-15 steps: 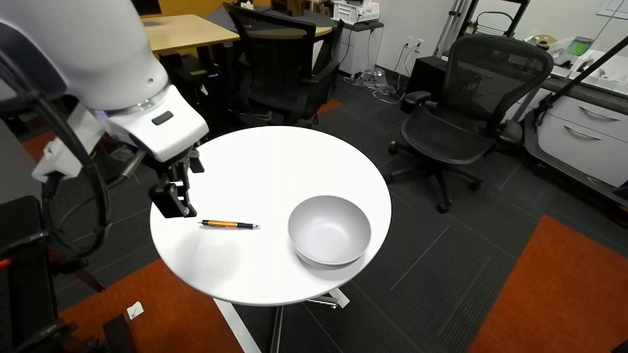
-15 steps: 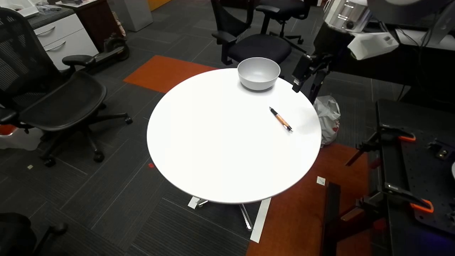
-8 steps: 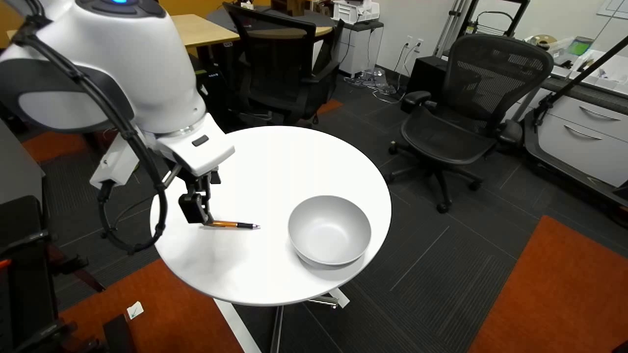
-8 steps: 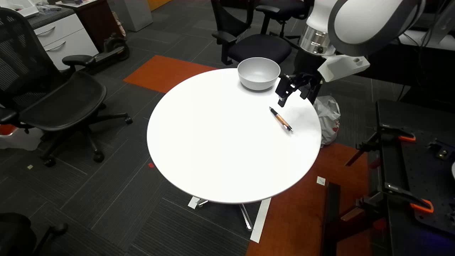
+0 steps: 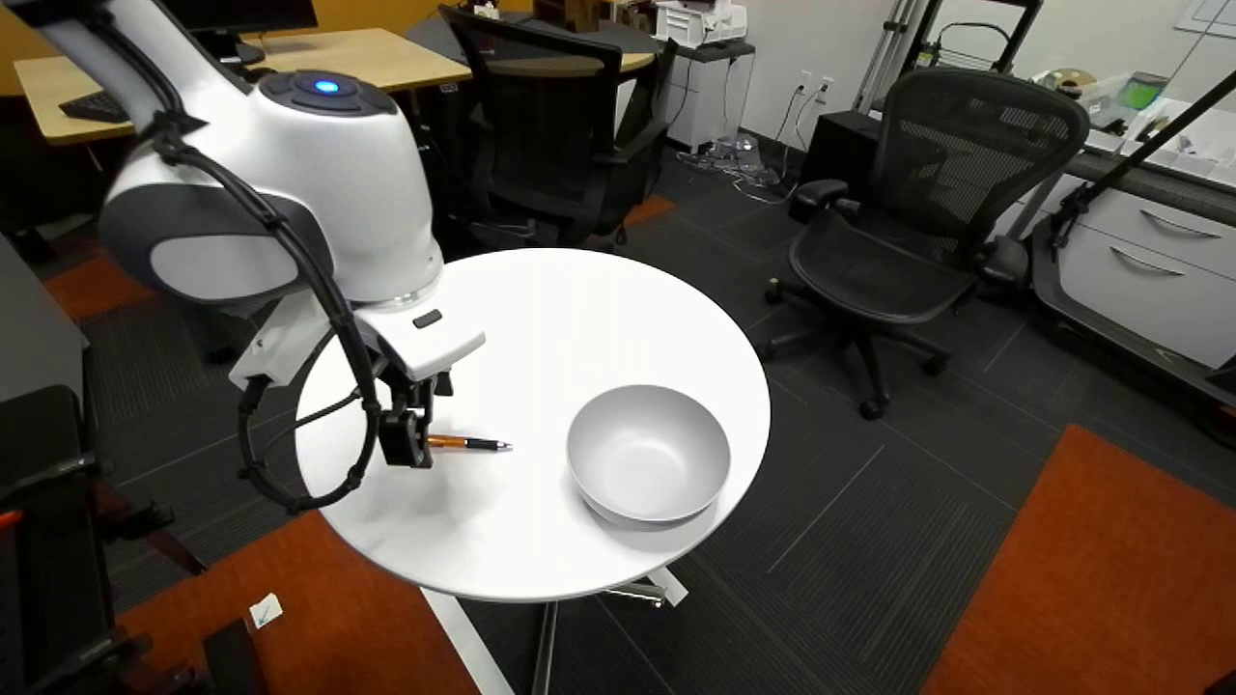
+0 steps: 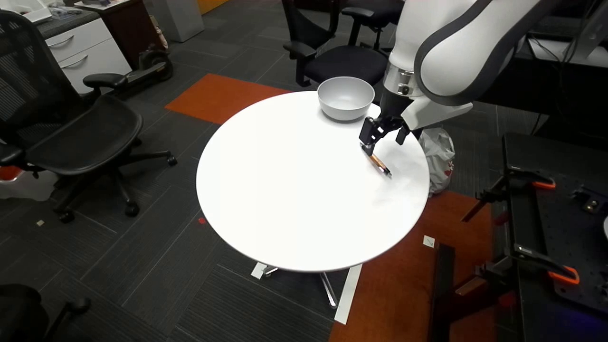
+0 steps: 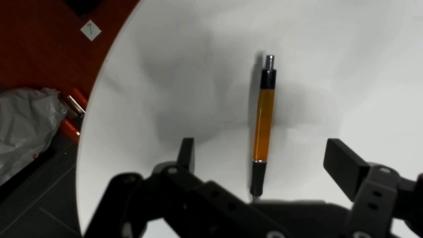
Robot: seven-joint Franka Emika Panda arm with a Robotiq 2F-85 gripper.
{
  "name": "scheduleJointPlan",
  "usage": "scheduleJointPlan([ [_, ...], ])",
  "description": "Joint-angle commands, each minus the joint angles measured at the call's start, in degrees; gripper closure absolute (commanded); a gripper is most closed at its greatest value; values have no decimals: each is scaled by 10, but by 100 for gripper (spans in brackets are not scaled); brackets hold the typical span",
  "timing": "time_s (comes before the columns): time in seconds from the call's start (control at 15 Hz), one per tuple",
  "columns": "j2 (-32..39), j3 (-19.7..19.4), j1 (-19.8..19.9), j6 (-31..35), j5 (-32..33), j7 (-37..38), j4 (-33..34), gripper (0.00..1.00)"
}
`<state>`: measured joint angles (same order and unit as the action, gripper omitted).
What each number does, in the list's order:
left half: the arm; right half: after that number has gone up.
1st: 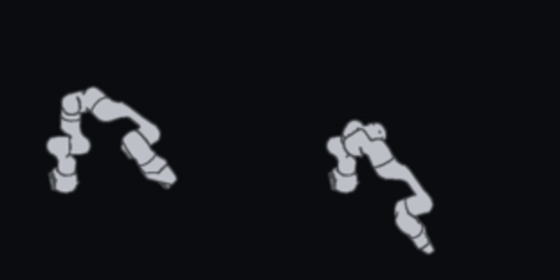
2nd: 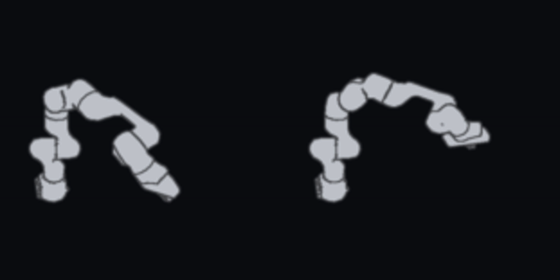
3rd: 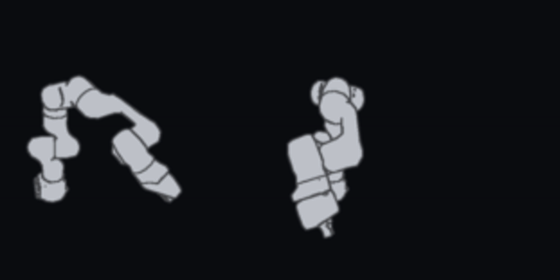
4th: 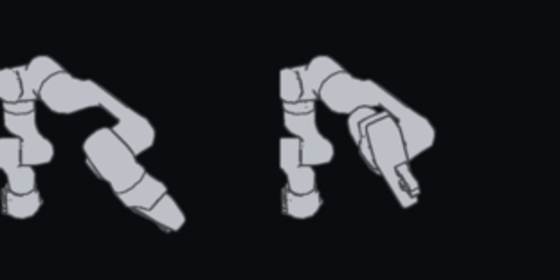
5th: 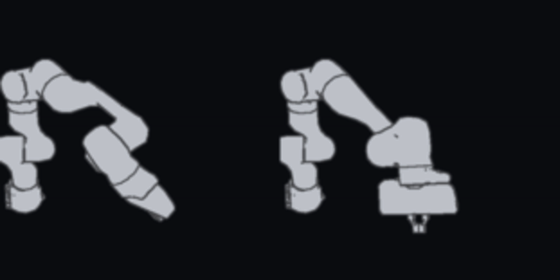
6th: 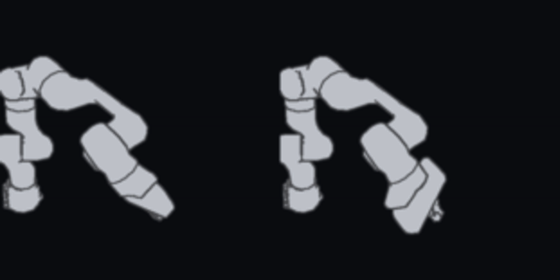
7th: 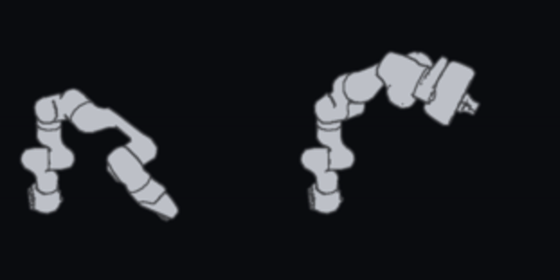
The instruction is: Put the marker in the bowl
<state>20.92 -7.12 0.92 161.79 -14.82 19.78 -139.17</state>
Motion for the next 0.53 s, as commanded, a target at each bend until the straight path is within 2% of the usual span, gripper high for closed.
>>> scheduleJointPlan([
  [0.0,27,-8,-13,10,8,36,20,0],
  [0.47,57,-32,-39,6,21,72,40,0],
])
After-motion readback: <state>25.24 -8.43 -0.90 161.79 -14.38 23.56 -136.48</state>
